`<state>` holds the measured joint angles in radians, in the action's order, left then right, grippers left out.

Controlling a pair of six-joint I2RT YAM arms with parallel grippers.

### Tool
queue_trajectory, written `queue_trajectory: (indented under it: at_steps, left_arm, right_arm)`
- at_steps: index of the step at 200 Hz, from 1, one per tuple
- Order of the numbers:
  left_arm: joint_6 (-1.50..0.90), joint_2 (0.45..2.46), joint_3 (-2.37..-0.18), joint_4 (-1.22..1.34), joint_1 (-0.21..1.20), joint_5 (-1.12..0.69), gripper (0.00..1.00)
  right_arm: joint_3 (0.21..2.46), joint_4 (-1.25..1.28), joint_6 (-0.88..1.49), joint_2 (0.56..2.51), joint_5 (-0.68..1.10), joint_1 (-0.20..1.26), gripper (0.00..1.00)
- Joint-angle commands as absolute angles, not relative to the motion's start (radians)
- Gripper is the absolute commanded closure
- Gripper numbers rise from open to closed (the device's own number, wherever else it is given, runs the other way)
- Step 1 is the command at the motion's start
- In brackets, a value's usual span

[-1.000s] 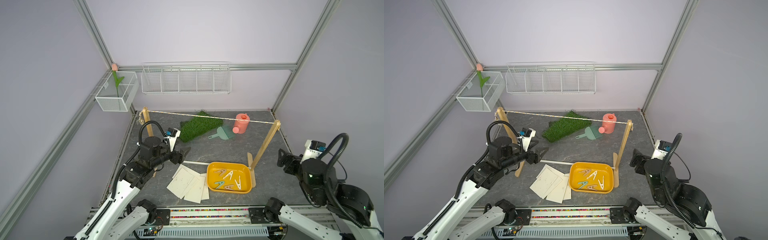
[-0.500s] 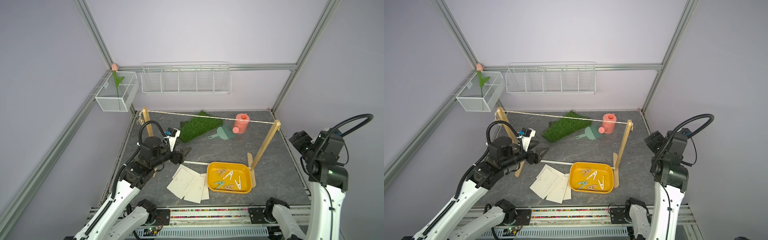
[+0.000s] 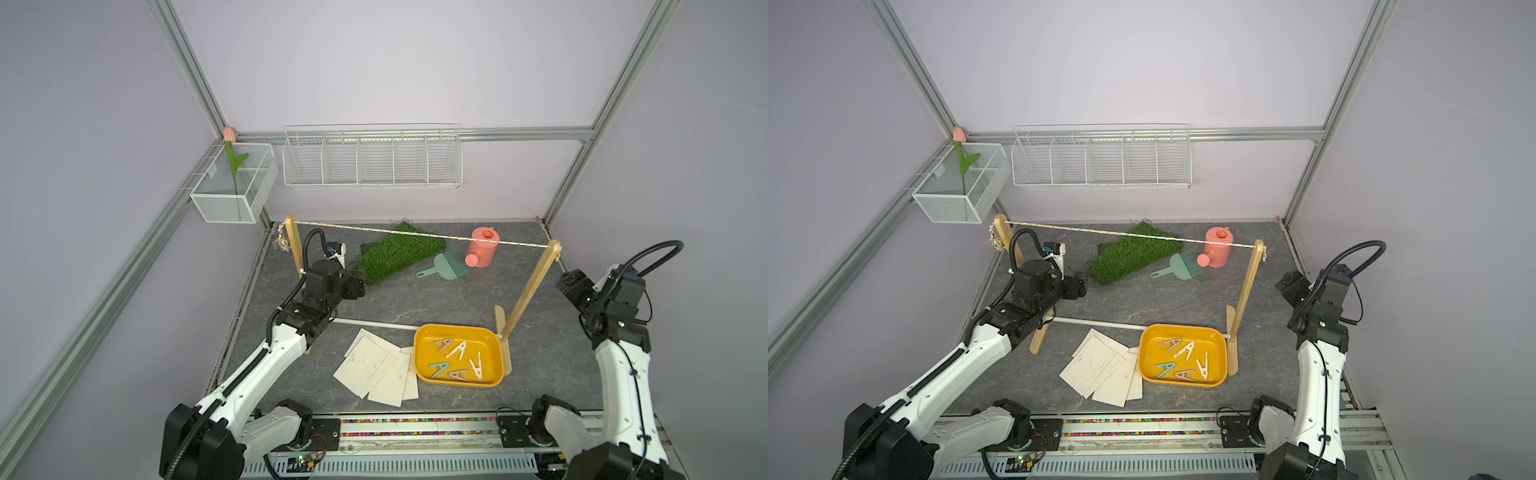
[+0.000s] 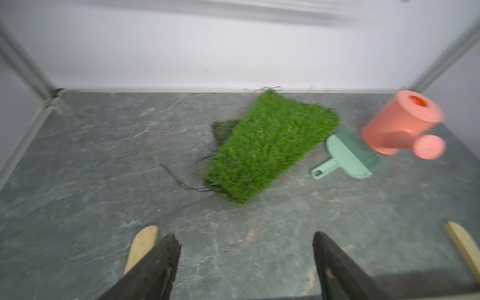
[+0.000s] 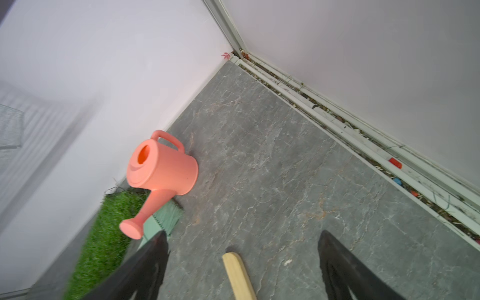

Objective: Remove the postcards from the strings
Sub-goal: Reset both arms

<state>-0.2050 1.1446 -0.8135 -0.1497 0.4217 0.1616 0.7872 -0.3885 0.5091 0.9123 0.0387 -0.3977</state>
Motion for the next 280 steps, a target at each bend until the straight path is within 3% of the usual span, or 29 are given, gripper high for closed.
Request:
queue_trajectory:
  at_steps: [1, 27, 58, 115, 185, 227, 244, 256, 280]
  left_arm:
    - [-0.241, 1.194, -0.758, 0.000, 0.365, 0.223, 0.19]
    - [-0.136, 1.248, -0.717, 0.127, 0.354, 0.211, 0.21]
    - [-0.022, 1.274, -0.656, 0.224, 0.329, 0.331, 0.21]
    - [-0.039, 1.306, -0.590, 0.290, 0.153, 0.316, 0.18]
    - [0.020, 1.444, -0.512, 0.570, 0.117, 0.269, 0.17]
    - [-0.027, 1.491, -0.492, 0.641, 0.045, 0.172, 0.17]
    - [-0.013, 1.512, -0.435, 0.748, 0.044, 0.145, 0.14]
    - [-0.003, 1.544, -0.399, 0.881, 0.044, 0.141, 0.14]
    - [-0.016, 1.508, -0.438, 0.735, 0.043, 0.145, 0.06]
  right_arm:
    - [0.665, -0.212, 0.429, 0.891, -0.074, -0.366, 0.06]
    - [0.531, -0.031, 0.254, 0.896, -0.127, -0.287, 0.03]
    - [0.417, 0.181, 0.153, 0.931, -0.098, -0.211, 0.00]
    - [0.358, 0.532, 0.033, 1.208, -0.105, 0.019, 0.00]
    - [0.336, 0.802, -0.093, 1.354, -0.072, 0.053, 0.02]
    - [0.295, 1.100, -0.093, 1.565, -0.125, 0.051, 0.05]
    - [0.338, 0.947, -0.075, 1.526, -0.142, 0.048, 0.06]
    - [0.345, 0.972, -0.061, 1.547, -0.145, 0.038, 0.07]
    - [0.375, 0.899, -0.034, 1.539, -0.117, 0.011, 0.11]
